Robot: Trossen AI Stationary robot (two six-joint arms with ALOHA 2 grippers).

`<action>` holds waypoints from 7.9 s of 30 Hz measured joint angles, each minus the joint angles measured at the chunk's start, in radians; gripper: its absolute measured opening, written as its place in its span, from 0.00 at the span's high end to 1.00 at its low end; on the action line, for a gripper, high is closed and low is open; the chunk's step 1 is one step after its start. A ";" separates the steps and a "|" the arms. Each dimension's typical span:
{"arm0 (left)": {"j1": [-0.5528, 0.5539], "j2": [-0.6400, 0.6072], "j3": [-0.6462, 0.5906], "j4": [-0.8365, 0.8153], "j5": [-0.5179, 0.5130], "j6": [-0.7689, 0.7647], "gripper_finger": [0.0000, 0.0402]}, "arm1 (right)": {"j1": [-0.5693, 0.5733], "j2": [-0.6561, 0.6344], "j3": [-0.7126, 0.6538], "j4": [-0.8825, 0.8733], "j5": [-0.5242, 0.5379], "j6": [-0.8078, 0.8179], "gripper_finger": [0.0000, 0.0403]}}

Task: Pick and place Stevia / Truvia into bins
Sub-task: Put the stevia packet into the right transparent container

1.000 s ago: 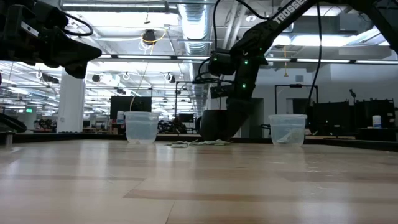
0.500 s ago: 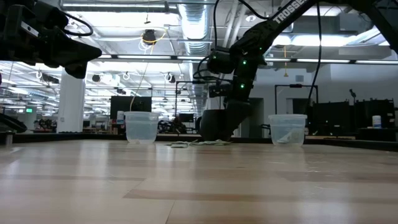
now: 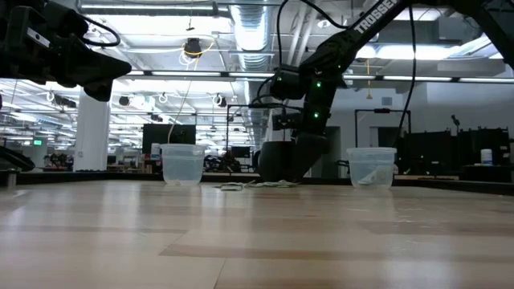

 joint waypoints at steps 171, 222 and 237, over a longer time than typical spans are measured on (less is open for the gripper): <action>0.000 0.000 0.000 0.000 0.000 0.001 1.00 | 0.254 -0.400 -0.470 0.753 0.047 0.612 0.69; 0.000 0.000 0.000 0.000 0.002 0.000 1.00 | 0.192 0.002 -0.300 0.619 0.241 1.095 0.62; 0.000 0.000 0.000 0.000 0.001 0.000 1.00 | 0.208 -0.037 -0.299 0.615 0.320 1.067 0.66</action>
